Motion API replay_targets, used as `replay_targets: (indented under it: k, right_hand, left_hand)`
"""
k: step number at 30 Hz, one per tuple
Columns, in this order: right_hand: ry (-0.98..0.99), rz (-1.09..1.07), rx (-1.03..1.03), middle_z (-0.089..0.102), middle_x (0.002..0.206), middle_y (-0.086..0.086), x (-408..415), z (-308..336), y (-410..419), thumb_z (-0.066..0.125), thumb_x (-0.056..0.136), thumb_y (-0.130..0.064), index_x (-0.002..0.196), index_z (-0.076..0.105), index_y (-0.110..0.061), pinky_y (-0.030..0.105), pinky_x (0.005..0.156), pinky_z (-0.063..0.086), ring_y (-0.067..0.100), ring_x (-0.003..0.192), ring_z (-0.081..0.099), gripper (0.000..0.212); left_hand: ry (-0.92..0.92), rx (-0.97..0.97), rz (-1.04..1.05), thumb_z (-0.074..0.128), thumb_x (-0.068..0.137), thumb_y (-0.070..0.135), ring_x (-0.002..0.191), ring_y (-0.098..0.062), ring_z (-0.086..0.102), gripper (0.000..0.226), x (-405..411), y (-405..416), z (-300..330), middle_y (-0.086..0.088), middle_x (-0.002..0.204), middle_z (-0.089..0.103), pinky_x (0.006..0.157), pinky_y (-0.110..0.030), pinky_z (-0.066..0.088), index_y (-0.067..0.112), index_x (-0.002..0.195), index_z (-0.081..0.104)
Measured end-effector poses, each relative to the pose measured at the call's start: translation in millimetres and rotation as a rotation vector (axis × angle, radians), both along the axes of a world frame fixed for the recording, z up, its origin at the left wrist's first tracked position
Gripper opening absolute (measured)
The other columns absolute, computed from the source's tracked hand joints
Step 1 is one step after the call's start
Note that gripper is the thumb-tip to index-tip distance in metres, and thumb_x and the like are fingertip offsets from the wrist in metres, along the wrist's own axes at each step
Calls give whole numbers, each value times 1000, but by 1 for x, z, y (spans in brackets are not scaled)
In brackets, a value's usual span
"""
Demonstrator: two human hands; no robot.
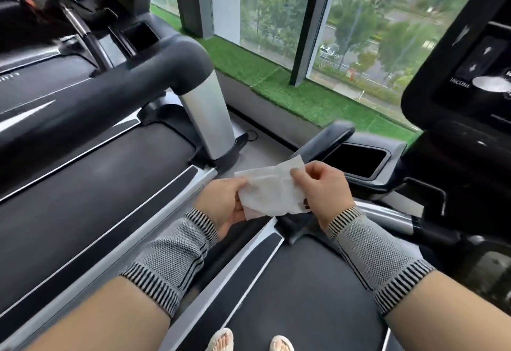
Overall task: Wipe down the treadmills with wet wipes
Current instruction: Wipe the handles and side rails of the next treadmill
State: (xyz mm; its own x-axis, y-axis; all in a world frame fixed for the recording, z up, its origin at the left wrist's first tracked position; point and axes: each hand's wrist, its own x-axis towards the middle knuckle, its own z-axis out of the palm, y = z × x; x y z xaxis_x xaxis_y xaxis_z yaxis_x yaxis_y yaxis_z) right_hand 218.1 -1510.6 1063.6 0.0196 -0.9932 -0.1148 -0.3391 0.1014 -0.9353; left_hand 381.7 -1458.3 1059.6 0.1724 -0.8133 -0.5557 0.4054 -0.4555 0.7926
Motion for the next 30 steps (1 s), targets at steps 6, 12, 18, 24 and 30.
replay_targets:
  k: [6, 12, 18, 24, 30]
  right_hand:
    - [158, 441, -35, 60, 52, -13, 34, 24, 22, 60, 89, -20, 74, 71, -20, 21, 57, 47, 0, 52, 52, 19]
    - [-39, 117, 20, 68, 71, -2, 25, 9, 13, 64, 82, -7, 78, 69, -22, 33, 65, 53, 8, 59, 56, 16]
    - [-82, 224, 226, 67, 78, 4, 30, 0, 24, 72, 82, -14, 85, 66, -9, 30, 72, 53, 16, 74, 62, 8]
    - [-478, 97, 370, 58, 73, 10, 30, 11, 21, 61, 85, 2, 74, 56, -8, 32, 59, 53, 18, 62, 58, 15]
    - [-488, 39, 309, 62, 78, 10, 30, 14, 13, 59, 86, 2, 80, 62, -8, 37, 66, 52, 21, 70, 59, 12]
  left_hand:
    - [115, -76, -102, 56, 92, 37, 76, -24, 69, 41, -2, 1, 5, -17, 93, 71, 66, -34, 58, 0, 107, 66]
    - [163, -44, -23, 52, 96, 16, 76, -23, 68, 28, 9, 5, 4, -16, 94, 70, 66, -36, 59, -4, 117, 55]
    - [297, -89, -1, 53, 95, 13, 78, -27, 70, 24, 13, 8, 4, -18, 97, 71, 68, -38, 60, -2, 113, 58]
    - [259, -91, 31, 57, 92, 14, 70, -18, 66, 8, 17, 7, 3, -6, 85, 68, 56, -28, 56, 9, 98, 58]
    - [-385, -195, 91, 66, 89, 19, 76, -4, 64, 7, 12, 4, -10, 6, 85, 68, 62, -15, 46, 16, 95, 68]
